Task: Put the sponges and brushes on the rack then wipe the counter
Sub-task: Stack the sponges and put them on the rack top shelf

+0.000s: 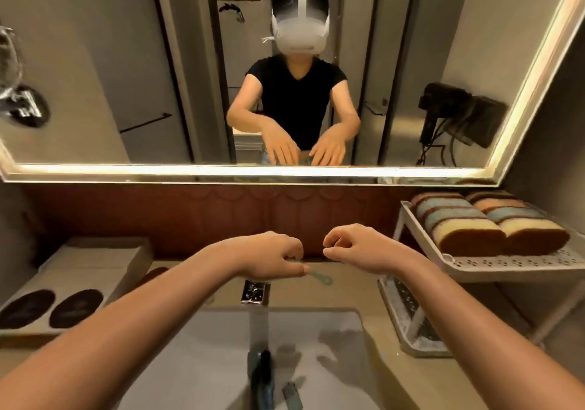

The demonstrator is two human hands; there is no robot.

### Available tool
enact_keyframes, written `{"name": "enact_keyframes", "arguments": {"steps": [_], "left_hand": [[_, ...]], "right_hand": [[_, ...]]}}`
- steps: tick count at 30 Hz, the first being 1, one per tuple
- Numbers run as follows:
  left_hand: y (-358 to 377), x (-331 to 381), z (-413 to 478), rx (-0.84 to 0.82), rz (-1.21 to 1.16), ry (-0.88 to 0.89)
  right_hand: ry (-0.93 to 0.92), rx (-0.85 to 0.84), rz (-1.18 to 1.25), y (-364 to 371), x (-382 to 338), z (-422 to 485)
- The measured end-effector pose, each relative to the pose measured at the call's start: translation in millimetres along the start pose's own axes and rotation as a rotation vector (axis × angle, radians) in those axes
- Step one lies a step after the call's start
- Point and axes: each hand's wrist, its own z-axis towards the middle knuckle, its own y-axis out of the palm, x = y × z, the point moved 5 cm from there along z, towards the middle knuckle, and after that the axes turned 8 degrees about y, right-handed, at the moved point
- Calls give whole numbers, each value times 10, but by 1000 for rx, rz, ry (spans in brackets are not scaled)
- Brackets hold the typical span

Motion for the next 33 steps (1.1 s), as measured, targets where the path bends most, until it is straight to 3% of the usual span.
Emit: {"name": "enact_keyframes", "arguments": {"steps": [11,19,25,33], "left_hand": [[804,-1192,-1218,-36,-240,-300],[1420,-1915,-1830,-24,-408,-477],[1836,-2504,-2164,49,-529,-645],[2063,-3080,-2195,269,-680,-766]], "right_hand": [[-156,-252,-68,1305,-1050,324],[-166,-426,-91,2086,-1520,641],[-165,-463,-155,2584,-1769,1022],[-184,-392,-298,3196,-2089,1730]]}}
